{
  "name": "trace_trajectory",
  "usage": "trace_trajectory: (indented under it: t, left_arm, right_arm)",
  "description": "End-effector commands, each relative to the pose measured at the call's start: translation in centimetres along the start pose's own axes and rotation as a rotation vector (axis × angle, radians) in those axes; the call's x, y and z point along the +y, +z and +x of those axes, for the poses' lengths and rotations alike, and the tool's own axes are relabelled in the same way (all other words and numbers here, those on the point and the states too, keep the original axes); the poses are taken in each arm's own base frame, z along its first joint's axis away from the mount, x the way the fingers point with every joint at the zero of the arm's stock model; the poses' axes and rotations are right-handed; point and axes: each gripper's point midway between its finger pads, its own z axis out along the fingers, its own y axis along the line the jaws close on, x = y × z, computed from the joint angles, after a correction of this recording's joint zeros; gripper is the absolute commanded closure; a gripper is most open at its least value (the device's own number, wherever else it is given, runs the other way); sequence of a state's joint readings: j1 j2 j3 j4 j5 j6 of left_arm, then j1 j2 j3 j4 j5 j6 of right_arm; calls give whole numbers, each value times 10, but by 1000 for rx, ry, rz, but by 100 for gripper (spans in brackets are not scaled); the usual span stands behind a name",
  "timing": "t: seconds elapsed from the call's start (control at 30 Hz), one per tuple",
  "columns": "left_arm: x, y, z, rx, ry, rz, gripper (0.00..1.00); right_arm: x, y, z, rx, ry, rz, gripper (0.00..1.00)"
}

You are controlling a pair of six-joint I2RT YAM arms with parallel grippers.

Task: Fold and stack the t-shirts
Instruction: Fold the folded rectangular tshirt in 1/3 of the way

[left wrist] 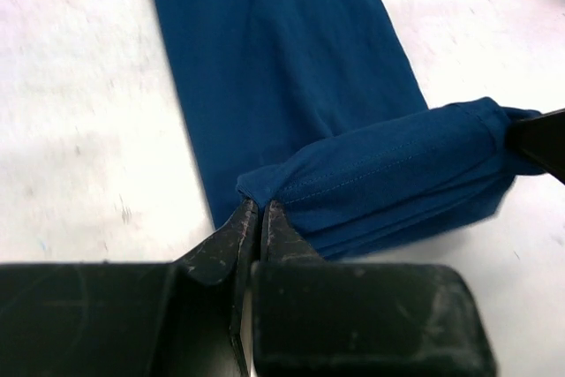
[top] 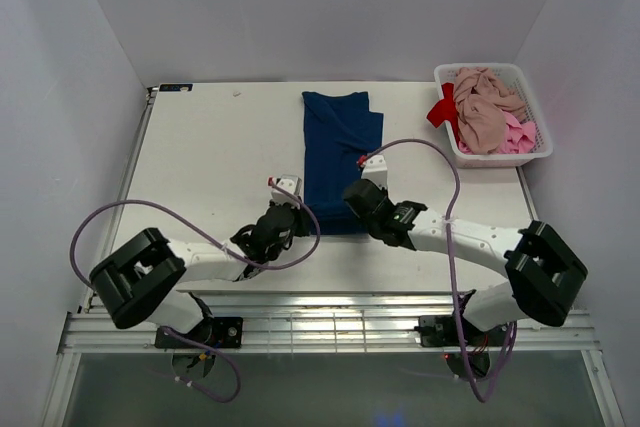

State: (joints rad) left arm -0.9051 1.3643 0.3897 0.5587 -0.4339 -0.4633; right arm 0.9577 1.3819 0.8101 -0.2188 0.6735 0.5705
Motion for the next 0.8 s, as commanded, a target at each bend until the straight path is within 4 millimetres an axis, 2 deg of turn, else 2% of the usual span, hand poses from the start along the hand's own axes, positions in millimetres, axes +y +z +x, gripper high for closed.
trace_trajectory:
  t: [0.0,0.07,0.1,0.13,0.17,0.2,0.23,0.27,0.3,0.37,0.4,0.5,0.53,0.57,0.63,0.67,0.77]
  left_arm:
    - [-5,32,-36,-91,46,24,94]
    - [-4,44,-42,-93,53,21,94]
    - [-6,52,-53,-113,49,26,94]
    - [-2,60,-49,-97,65,16,94]
    - [4,66,-54,-102,65,6,94]
    - [0,72,-63,-114,64,18,94]
    - [4,78,-62,-105,72,14,94]
    - [11,83,-67,-111,66,4,94]
    - [9,89,-77,-127,62,11,94]
    - [15,99,-80,-121,69,13,95]
    - [12,105,-89,-133,69,24,94]
    - [17,121,-86,-105,86,29,94]
    - [15,128,-93,-116,84,34,94]
    - [21,134,-87,-96,86,32,94]
    - [20,143,-92,-99,83,39,95]
    - [25,149,-86,-79,87,42,94]
    - [29,161,-87,-72,92,43,94]
  right_arm:
    - [7,21,-45,-91,-58,-15,92]
    - [5,38,-48,-79,-75,0,92]
    - [9,42,-59,-91,-84,-12,92]
    - [8,48,-64,-94,-78,-10,92]
    - [9,58,-62,-80,-91,-6,92]
    - [13,61,-73,-94,-99,-16,92]
    - [9,68,-78,-92,-96,-6,92]
    - [11,78,-75,-78,-109,-4,92]
    - [14,81,-88,-94,-104,-9,92]
    - [10,96,-88,-73,-121,3,92]
    - [12,99,-98,-87,-116,0,92]
    - [5,114,-99,-71,-130,21,92]
    - [3,117,-104,-77,-120,25,92]
    - [2,123,-101,-65,-125,26,92]
    - [-4,130,-108,-67,-118,36,92]
    - [-6,135,-105,-58,-124,39,92]
    - [-10,146,-108,-50,-128,43,92]
